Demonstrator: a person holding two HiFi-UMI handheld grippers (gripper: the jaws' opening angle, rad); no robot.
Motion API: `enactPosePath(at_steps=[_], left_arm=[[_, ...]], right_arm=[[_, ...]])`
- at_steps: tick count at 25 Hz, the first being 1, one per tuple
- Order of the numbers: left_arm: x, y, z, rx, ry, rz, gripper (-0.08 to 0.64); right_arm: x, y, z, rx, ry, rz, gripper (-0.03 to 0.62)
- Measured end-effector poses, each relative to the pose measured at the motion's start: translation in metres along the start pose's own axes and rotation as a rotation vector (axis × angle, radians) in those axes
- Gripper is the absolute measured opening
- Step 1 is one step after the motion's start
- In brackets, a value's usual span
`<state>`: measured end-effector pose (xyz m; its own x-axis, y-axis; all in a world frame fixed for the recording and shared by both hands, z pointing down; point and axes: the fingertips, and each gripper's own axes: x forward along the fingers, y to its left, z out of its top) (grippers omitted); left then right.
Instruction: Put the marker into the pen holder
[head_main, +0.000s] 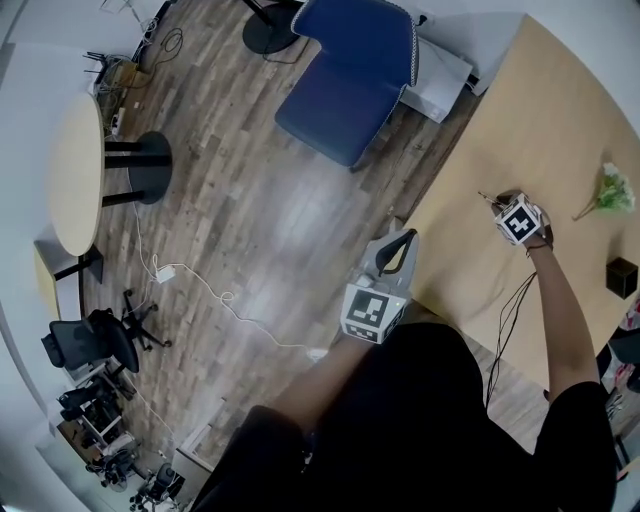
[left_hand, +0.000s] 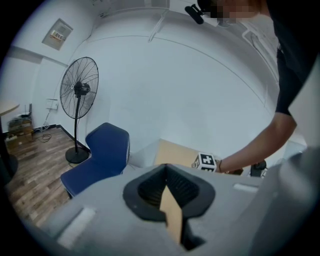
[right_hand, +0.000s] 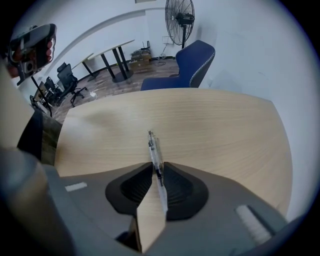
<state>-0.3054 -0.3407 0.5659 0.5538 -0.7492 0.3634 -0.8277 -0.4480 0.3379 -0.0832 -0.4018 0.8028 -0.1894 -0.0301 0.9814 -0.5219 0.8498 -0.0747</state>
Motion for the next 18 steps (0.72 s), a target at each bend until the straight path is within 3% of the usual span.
enactPosePath(at_steps=[12, 15, 18], left_arm=[[-0.014, 0.004, 0.013, 0.024, -0.033, 0.014, 0.003], [-0.023, -0.002, 0.019, 0.028, -0.056, 0.002, 0.003], [-0.033, -0.01, 0.025, 0.023, -0.079, -0.011, 0.003]], right_arm=[[-0.006, 0.013, 0.003, -0.051, -0.003, -0.008, 0.052], [-0.024, 0.019, 0.008, 0.041, -0.073, -0.011, 0.052], [-0.058, 0.027, 0.021, 0.173, -0.211, -0.042, 0.052]])
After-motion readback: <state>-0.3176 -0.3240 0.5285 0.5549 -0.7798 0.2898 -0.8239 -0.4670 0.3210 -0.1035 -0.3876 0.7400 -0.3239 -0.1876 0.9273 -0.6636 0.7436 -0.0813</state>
